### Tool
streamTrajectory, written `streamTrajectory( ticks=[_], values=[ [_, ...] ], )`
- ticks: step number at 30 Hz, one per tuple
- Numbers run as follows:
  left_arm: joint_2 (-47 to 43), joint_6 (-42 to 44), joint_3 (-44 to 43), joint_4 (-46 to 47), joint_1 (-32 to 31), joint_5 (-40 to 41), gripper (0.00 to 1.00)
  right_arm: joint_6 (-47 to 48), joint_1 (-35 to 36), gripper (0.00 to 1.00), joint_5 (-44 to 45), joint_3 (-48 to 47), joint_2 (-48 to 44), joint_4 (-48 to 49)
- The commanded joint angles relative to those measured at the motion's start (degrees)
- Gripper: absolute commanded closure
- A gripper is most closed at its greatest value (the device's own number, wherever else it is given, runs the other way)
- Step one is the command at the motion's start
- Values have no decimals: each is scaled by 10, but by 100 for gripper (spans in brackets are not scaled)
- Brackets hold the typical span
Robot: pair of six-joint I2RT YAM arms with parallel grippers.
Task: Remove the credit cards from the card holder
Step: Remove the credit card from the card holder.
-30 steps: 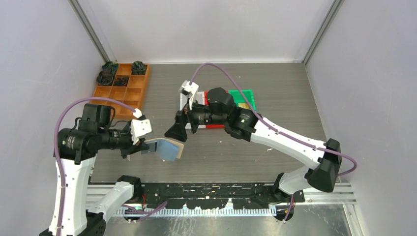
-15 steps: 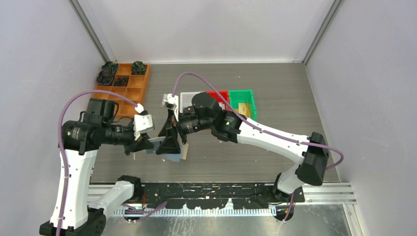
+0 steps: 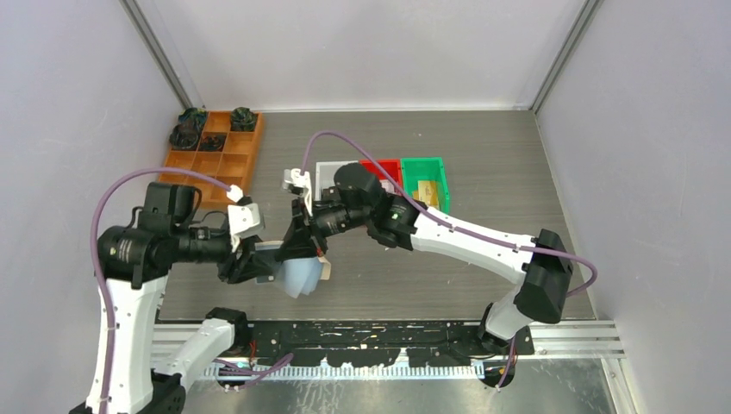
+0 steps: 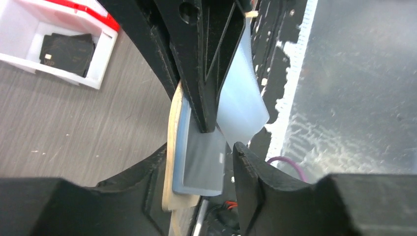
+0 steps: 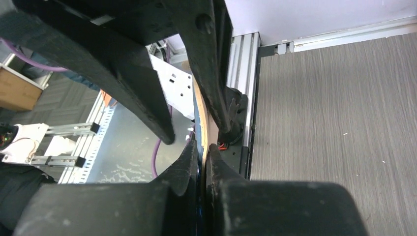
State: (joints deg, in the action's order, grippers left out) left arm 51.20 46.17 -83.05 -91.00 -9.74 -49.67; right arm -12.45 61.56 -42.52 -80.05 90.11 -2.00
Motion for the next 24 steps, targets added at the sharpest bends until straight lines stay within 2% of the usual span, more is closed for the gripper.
streamTrajectory(
  ticks=[1, 5, 8, 12, 16, 20, 24],
  values=[
    [-60, -126, 7, 43, 1, -59, 53, -85, -14, 99, 5, 68, -79, 189],
    [-95, -256, 36, 131, 1, -103, 53, -153, -23, 99, 35, 157, -140, 351],
    [-105, -365, 49, 198, 1, -141, 55, -189, -23, 99, 65, 195, -167, 419],
    [-130, -492, 75, 312, 1, -133, 57, -239, -22, 99, 98, 236, -185, 514],
    [-152, -568, 94, 388, 0, -122, 60, -262, -22, 99, 103, 247, -189, 542],
    [-151, -624, 95, 440, 1, -140, 71, -266, -22, 99, 97, 249, -185, 542],
    [-143, -656, 82, 452, 1, -189, 70, -254, -22, 99, 99, 254, -193, 523]
  ],
)
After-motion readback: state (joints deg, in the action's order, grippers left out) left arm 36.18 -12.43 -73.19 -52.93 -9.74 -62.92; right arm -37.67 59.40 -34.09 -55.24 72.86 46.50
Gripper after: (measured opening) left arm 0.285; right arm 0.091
